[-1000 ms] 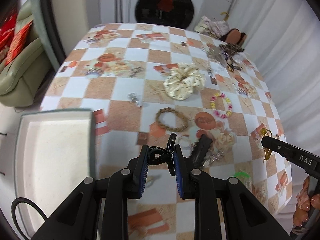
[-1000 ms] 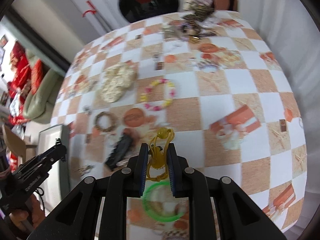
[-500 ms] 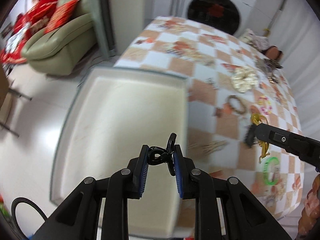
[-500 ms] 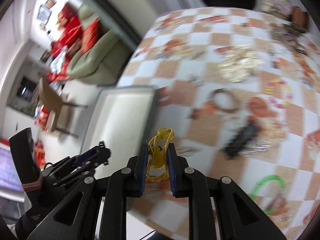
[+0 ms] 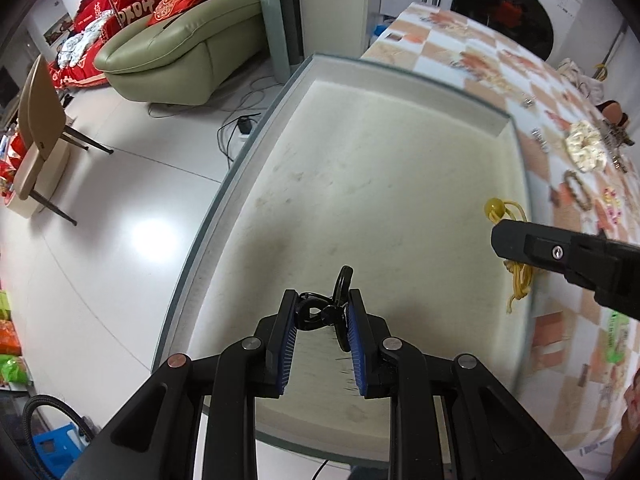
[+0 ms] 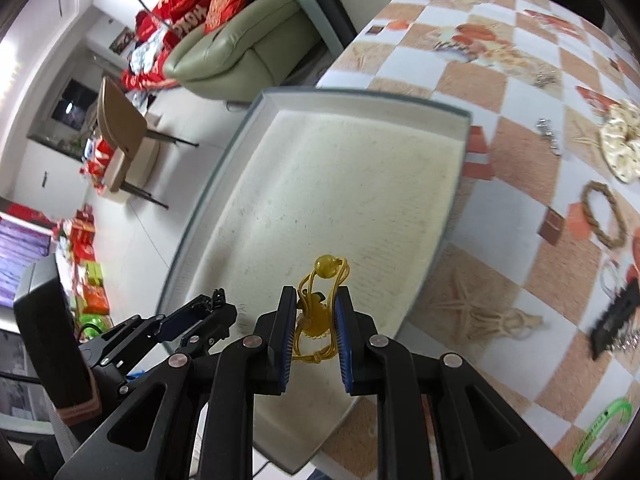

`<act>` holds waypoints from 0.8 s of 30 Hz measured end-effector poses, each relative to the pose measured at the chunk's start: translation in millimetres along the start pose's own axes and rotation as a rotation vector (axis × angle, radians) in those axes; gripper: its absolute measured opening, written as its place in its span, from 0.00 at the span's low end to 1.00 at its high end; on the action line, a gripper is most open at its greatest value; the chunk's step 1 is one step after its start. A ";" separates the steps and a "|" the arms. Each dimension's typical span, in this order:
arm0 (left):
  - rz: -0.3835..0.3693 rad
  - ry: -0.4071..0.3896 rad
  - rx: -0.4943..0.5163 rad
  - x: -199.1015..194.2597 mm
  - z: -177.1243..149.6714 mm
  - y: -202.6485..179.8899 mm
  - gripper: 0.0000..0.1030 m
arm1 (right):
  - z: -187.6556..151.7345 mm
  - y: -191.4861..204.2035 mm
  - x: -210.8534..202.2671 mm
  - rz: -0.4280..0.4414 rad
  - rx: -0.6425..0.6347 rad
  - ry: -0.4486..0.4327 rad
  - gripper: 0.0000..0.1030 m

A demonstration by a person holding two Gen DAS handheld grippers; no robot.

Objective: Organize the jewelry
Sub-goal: 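Carry both items into the white tray and open both grippers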

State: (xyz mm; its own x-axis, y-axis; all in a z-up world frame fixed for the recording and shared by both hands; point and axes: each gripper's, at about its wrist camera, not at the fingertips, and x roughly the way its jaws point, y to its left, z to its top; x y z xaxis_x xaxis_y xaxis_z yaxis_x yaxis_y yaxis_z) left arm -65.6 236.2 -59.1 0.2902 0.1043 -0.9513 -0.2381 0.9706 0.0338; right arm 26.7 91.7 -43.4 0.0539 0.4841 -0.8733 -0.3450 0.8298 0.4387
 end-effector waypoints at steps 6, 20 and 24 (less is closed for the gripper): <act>0.001 0.009 -0.009 11.9 -4.0 2.6 0.28 | 1.3 -5.0 26.5 -0.041 -0.011 0.047 0.20; 0.050 -0.015 -0.021 4.3 -0.6 8.6 0.74 | 5.2 -4.8 40.0 -0.021 -0.002 0.067 0.37; 0.053 -0.003 -0.020 2.7 2.4 6.8 0.74 | 5.6 -7.7 21.2 0.009 0.019 0.028 0.49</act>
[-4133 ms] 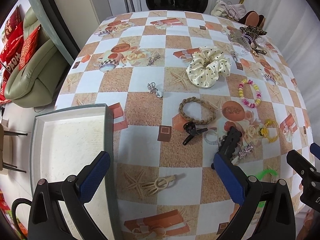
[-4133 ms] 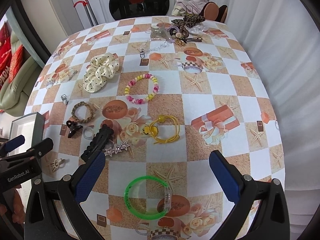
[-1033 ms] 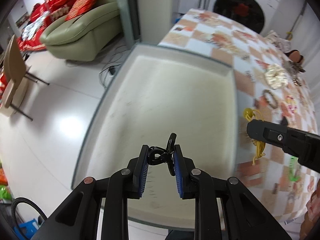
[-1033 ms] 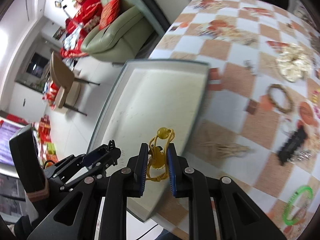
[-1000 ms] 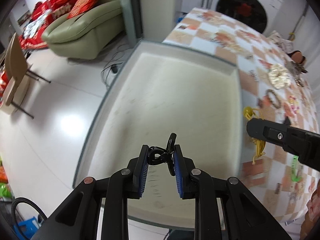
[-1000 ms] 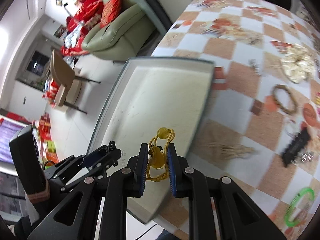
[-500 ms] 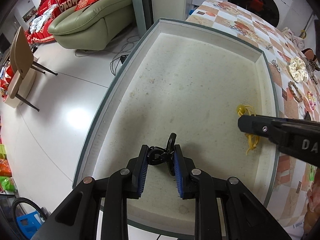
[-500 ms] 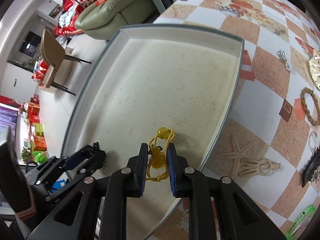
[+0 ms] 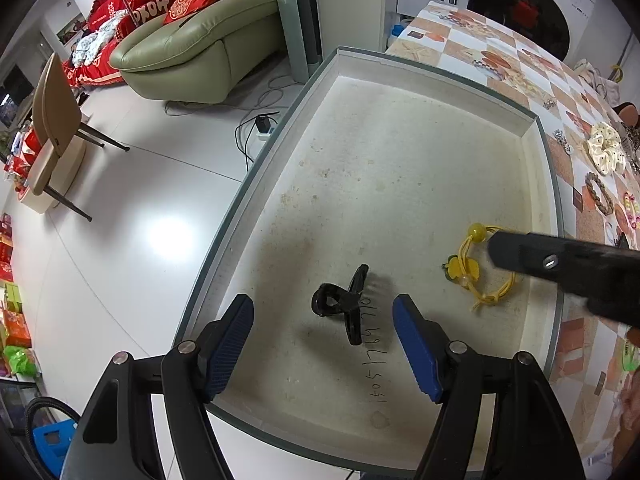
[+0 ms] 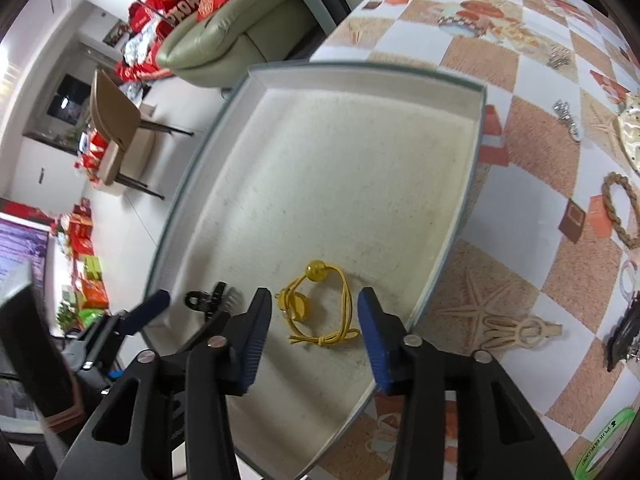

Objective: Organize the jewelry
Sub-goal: 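Carry both items into the white tray and open both grippers, then move both open grippers back over the jewelry on the table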

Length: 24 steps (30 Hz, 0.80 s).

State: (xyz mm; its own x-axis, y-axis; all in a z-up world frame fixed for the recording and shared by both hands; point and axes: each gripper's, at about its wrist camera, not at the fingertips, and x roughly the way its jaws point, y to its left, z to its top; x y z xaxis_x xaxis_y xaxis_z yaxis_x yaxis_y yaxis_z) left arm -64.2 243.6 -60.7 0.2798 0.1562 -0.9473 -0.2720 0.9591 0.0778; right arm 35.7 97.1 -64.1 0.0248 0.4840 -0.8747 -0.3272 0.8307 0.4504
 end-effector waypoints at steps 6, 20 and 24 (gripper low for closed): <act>0.002 -0.033 0.026 -14.0 4.0 -10.9 1.00 | -3.1 -16.0 -35.1 0.006 0.053 -0.058 0.59; -0.099 -0.079 0.230 -47.3 36.6 -102.0 1.00 | -40.2 -110.8 -115.3 -0.069 0.284 -0.184 0.82; -0.144 -0.085 0.274 -55.6 42.4 -135.4 1.00 | -54.2 -142.4 -137.5 -0.104 0.358 -0.223 0.83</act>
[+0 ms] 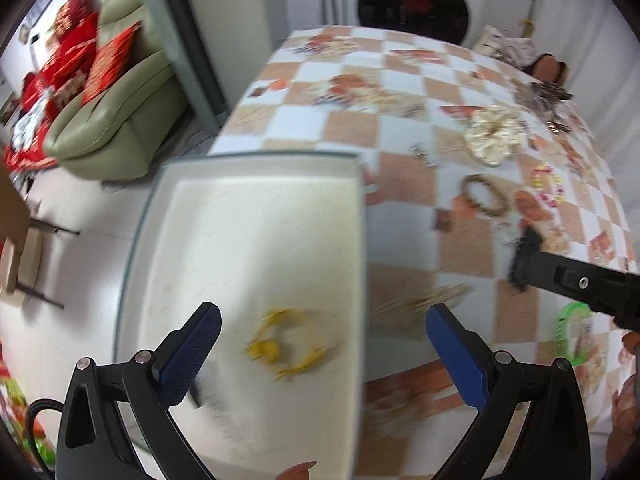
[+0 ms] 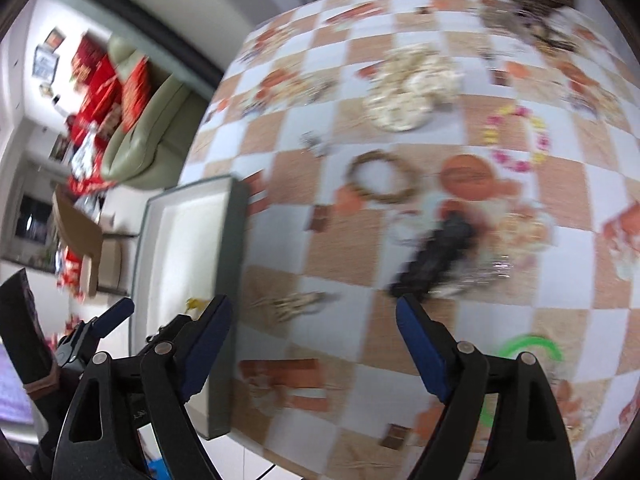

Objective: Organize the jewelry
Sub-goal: 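Move both open grippers back over the jewelry on the table, then grasp the braided brown bracelet with the left gripper while the right grasps the beaded bracelet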

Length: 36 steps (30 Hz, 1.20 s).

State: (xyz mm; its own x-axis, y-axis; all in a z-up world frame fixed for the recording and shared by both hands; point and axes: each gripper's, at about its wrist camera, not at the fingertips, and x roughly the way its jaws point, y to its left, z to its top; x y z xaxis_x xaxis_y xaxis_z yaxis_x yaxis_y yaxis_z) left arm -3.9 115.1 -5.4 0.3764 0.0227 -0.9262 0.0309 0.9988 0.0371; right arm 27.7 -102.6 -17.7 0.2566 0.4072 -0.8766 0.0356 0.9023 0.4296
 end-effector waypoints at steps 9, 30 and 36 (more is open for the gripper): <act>-0.055 -0.014 0.049 9.1 42.2 -60.2 1.00 | 17.1 -66.8 -29.3 -0.095 0.090 -0.053 0.84; -0.057 0.089 0.005 98.3 91.0 -123.0 1.00 | 96.0 -161.3 -10.5 -0.275 0.118 -0.017 0.84; -0.047 0.104 0.004 113.9 96.5 -130.1 1.00 | 105.7 -169.1 6.0 -0.306 0.099 -0.002 0.84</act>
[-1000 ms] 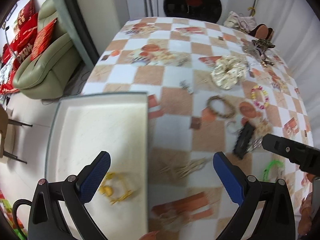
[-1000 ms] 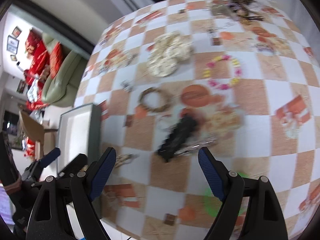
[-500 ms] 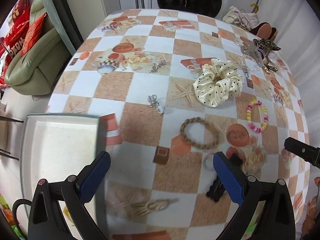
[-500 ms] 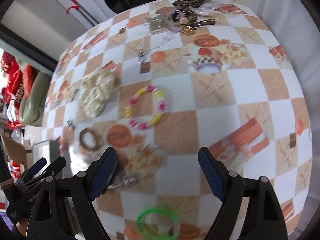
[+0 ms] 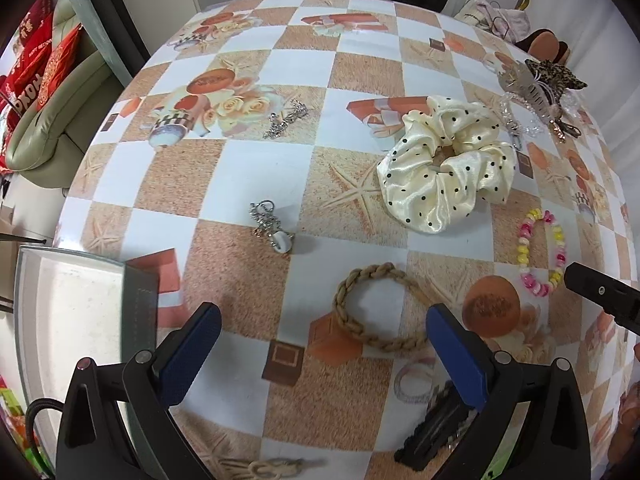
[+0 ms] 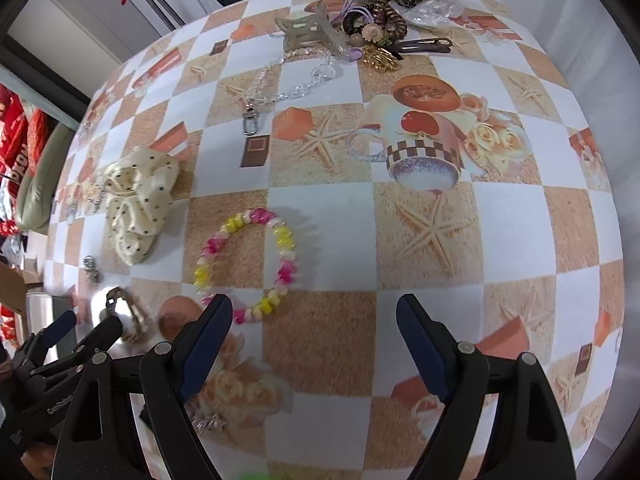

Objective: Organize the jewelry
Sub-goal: 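Grasp the braided brown bracelet with the left gripper while the right grasps the beaded bracelet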

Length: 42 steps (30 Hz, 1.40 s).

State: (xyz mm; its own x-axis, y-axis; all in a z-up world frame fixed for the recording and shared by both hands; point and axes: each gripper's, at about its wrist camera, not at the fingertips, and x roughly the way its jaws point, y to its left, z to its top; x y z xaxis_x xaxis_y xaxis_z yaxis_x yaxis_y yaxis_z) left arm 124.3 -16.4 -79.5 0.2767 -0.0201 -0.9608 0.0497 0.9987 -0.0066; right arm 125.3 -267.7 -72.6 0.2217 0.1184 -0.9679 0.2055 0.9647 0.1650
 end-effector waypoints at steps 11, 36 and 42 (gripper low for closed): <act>-0.038 -0.005 -0.012 13.8 6.3 -9.9 0.94 | 7.7 27.4 16.7 -0.114 -0.143 -0.028 0.83; -0.194 -0.074 0.039 -34.6 -5.9 -18.4 0.11 | -13.0 31.6 -17.3 0.004 -0.094 -0.093 0.09; -0.217 -0.108 0.037 -61.0 -15.9 -6.6 0.11 | -22.7 31.9 -37.3 0.047 -0.063 -0.108 0.09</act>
State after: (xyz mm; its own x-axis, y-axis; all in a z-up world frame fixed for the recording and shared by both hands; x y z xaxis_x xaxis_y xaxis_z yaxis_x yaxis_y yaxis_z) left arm 91.8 -21.0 -25.3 0.3567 -0.2409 -0.9026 0.1534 0.9682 -0.1978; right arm 101.9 -236.0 -35.6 0.3313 0.1410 -0.9329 0.1326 0.9720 0.1940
